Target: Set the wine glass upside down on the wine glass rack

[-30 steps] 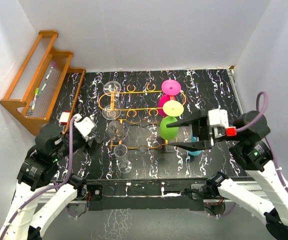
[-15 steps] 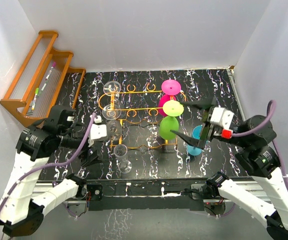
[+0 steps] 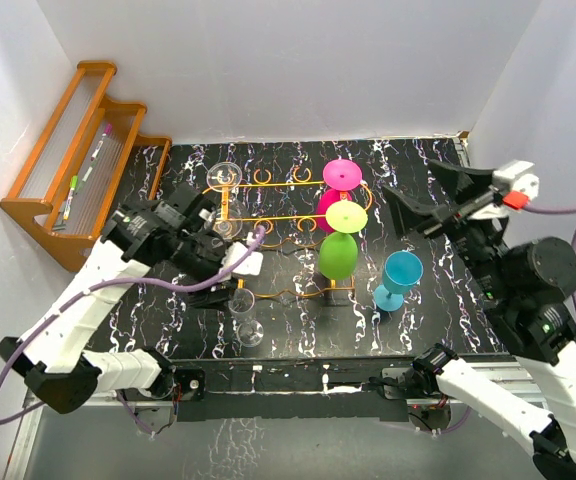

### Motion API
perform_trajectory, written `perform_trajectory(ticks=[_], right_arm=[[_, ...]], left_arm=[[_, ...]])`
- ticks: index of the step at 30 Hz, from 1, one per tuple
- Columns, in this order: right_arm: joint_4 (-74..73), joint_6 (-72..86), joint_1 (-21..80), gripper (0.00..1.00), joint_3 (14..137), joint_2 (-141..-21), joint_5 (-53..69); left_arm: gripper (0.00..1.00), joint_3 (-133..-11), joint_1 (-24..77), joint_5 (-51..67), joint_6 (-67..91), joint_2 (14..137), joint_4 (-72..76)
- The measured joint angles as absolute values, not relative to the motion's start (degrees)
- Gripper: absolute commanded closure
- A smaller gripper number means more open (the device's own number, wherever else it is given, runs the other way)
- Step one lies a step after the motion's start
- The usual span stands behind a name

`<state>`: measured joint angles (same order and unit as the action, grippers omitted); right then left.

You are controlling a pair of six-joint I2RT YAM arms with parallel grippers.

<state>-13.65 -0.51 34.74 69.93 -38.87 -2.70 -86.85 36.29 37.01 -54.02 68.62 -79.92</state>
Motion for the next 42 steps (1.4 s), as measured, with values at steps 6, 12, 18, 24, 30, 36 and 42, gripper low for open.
perform_trajectory(ticks=[6, 12, 18, 24, 30, 36, 42], right_arm=[[-10.8, 1.8, 34.7, 0.02, 68.1, -35.2, -6.7], [-10.6, 2.1, 34.7, 0.02, 67.7, -36.5, -8.5], [-10.8, 2.0, 34.7, 0.02, 67.3, -37.1, -9.1], [-10.9, 1.8, 34.7, 0.02, 66.5, -37.1, -9.1], [-10.9, 1.6, 34.7, 0.02, 66.5, -37.1, -9.1], [-10.8, 1.5, 34.7, 0.02, 65.9, -37.1, -9.1], [-10.9, 1.5, 34.7, 0.02, 65.8, -37.1, -9.1]], left_arm=[[0.59, -86.9, 45.5, 31.8, -54.4, 71.9, -79.0], [0.76, -86.9, 50.9, 28.3, -53.1, 72.0, -77.6], [0.71, -86.1, 53.8, 25.9, -52.2, 72.6, -77.3], [0.70, -84.2, 55.1, 24.2, -51.4, 73.0, -77.0], [0.67, -83.0, 55.3, 22.7, -51.4, 73.1, -76.7], [0.67, -79.9, 55.3, 21.3, -51.1, 73.1, -75.2], [0.84, -77.3, 55.3, 20.6, -50.5, 73.1, -73.6]])
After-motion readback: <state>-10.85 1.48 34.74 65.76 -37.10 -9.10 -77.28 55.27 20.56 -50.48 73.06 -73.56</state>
